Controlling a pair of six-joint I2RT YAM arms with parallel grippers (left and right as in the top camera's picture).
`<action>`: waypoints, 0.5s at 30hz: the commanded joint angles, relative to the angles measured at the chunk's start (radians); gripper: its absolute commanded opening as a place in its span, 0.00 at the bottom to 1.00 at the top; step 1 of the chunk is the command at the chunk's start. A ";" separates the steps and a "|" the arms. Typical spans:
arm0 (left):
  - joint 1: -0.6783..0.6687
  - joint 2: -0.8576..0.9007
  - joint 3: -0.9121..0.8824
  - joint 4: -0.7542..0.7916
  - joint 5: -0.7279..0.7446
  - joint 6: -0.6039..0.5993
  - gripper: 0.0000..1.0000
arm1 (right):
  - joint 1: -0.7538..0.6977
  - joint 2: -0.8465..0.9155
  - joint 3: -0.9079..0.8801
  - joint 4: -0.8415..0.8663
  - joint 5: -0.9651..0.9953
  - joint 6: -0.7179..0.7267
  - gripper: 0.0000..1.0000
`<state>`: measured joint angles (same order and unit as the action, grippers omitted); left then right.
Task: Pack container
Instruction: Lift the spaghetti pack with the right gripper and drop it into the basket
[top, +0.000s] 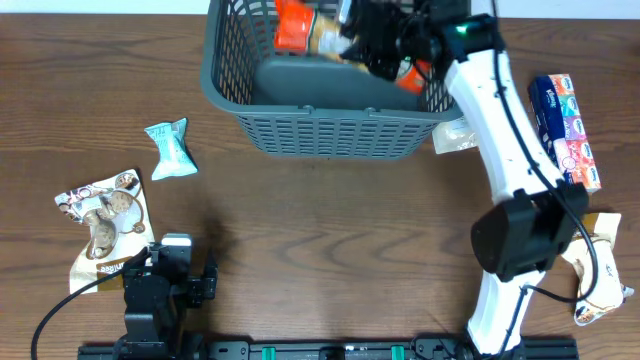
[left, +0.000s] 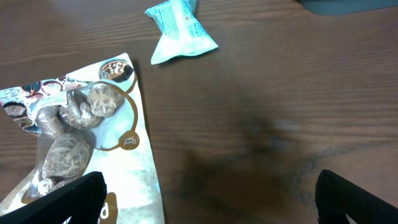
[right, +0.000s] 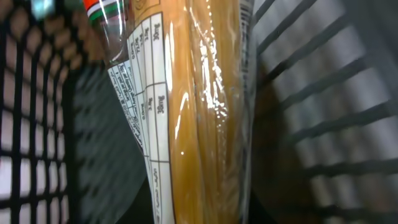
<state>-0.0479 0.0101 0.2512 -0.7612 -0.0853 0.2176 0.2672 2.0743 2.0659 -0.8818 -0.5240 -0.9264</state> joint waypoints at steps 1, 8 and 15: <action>-0.004 -0.006 0.006 -0.004 -0.001 0.005 0.99 | 0.011 -0.010 0.052 -0.032 0.027 -0.098 0.03; -0.004 -0.006 0.006 -0.004 -0.001 0.006 0.99 | 0.011 0.019 0.052 -0.124 0.027 -0.138 0.07; -0.004 -0.006 0.006 -0.004 -0.001 0.006 0.99 | 0.011 0.048 0.052 -0.188 0.026 -0.133 0.36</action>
<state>-0.0479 0.0101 0.2512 -0.7612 -0.0853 0.2176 0.2726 2.1265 2.0678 -1.0748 -0.4618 -1.0462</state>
